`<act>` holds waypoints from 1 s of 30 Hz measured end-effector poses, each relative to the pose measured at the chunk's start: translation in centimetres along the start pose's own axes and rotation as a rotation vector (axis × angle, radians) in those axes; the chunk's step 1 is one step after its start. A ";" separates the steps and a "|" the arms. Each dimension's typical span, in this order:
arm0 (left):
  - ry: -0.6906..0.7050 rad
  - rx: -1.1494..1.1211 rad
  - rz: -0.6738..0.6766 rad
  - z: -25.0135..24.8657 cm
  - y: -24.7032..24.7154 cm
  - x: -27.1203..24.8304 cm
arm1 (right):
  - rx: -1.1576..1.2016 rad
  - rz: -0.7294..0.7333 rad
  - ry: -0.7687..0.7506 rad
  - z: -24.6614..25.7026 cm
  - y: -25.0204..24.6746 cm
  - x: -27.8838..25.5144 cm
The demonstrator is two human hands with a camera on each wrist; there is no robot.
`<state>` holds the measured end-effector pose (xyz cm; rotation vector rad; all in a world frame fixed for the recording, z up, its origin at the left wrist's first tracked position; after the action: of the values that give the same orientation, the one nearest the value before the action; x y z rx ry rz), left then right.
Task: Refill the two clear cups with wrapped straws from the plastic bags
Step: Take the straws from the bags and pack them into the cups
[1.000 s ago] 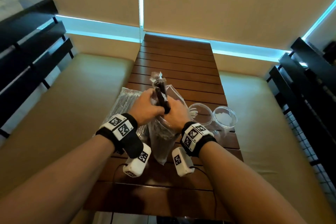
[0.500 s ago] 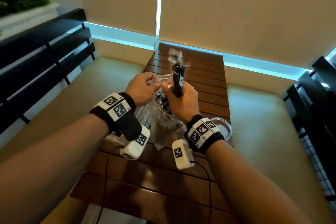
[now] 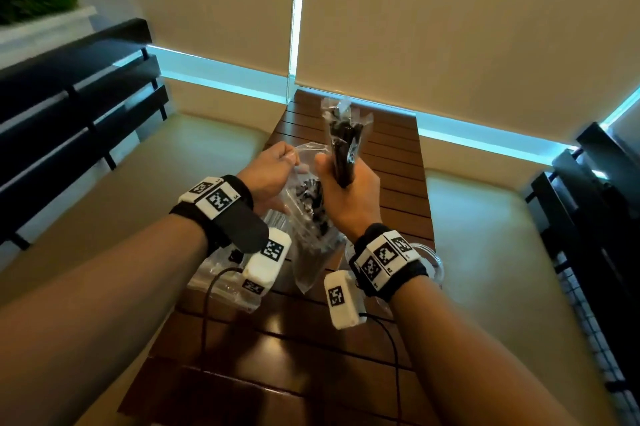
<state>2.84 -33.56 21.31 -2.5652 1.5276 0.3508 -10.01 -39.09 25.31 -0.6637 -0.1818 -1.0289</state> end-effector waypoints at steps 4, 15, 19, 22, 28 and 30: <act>0.003 -0.083 0.022 -0.2 -1.1 1.0 | 0.073 -0.010 -0.008 0.4 0.8 1.0; -0.010 -0.386 0.020 1.2 -2.4 2.9 | 0.089 -0.069 -0.004 0.8 1.6 3.1; 0.046 -0.503 -0.013 0.2 -3.0 4.5 | 0.169 -0.191 -0.018 2.6 -0.1 5.8; 0.044 -0.500 -0.087 1.2 -3.4 6.1 | 0.200 -0.218 -0.047 2.9 -0.8 6.9; -0.221 0.225 -0.153 10.3 -5.0 8.5 | 0.240 -0.212 0.043 -0.3 0.5 6.2; -0.289 0.196 -0.183 13.3 -5.8 9.1 | 0.261 -0.206 0.113 -2.0 1.0 5.5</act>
<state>10.40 -35.41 6.03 -2.3562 1.1578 0.4976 -6.61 -43.95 25.73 -0.3539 -0.2846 -1.2121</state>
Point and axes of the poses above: each hand's wrist, its own x-axis towards the middle knuckle, its own y-axis out of the palm, z = x × y, the point moved 8 cm from there along x, towards the middle knuckle, and after that the axes turned 1 degree about x, right-handed, at the moved point
